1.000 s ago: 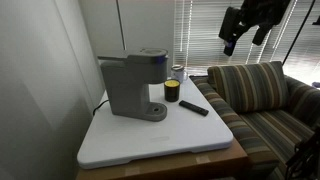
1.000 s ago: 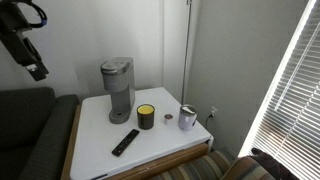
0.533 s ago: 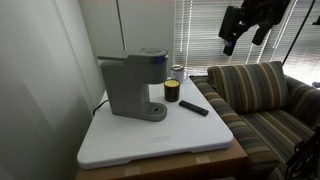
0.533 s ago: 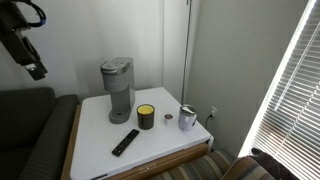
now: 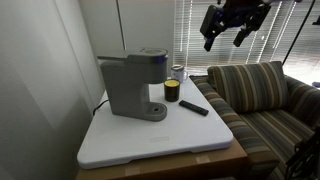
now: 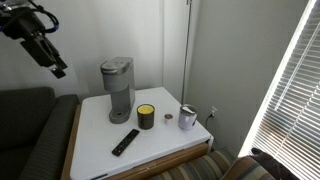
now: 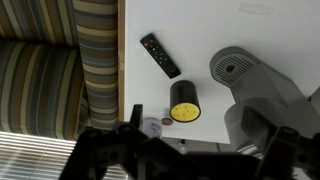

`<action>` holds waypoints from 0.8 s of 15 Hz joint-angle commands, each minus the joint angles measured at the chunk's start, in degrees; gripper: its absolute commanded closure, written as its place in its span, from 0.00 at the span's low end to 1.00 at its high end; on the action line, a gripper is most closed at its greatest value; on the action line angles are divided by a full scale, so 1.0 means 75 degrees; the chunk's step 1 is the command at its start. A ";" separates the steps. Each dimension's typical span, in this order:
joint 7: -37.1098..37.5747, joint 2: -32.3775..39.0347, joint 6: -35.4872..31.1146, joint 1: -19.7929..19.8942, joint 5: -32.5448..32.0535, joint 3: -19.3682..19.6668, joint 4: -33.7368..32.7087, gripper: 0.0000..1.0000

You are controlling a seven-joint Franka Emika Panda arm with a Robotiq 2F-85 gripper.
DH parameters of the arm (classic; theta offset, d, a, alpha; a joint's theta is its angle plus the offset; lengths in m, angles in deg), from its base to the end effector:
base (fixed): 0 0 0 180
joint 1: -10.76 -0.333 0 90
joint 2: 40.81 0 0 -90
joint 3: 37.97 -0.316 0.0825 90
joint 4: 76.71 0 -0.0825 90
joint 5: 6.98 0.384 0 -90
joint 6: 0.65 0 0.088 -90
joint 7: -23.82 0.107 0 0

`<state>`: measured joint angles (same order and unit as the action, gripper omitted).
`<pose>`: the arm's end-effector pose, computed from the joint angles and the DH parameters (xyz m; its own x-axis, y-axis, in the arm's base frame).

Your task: Open the water reservoir lid on the Keurig machine

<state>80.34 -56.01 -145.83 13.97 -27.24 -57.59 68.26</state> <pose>0.4387 0.1332 0.3897 0.8386 -0.3799 0.3905 -0.4255 -0.9043 0.0340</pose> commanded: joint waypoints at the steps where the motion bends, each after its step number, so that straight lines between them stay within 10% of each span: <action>1: 0.1056 0.0662 -0.0849 0.0332 -0.0997 0.0187 -0.0134 0.00; 12: 0.3609 0.2568 -0.3014 0.0917 -0.1289 0.0533 -0.0856 0.00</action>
<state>107.19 -42.52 -164.02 20.53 -39.11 -54.04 64.93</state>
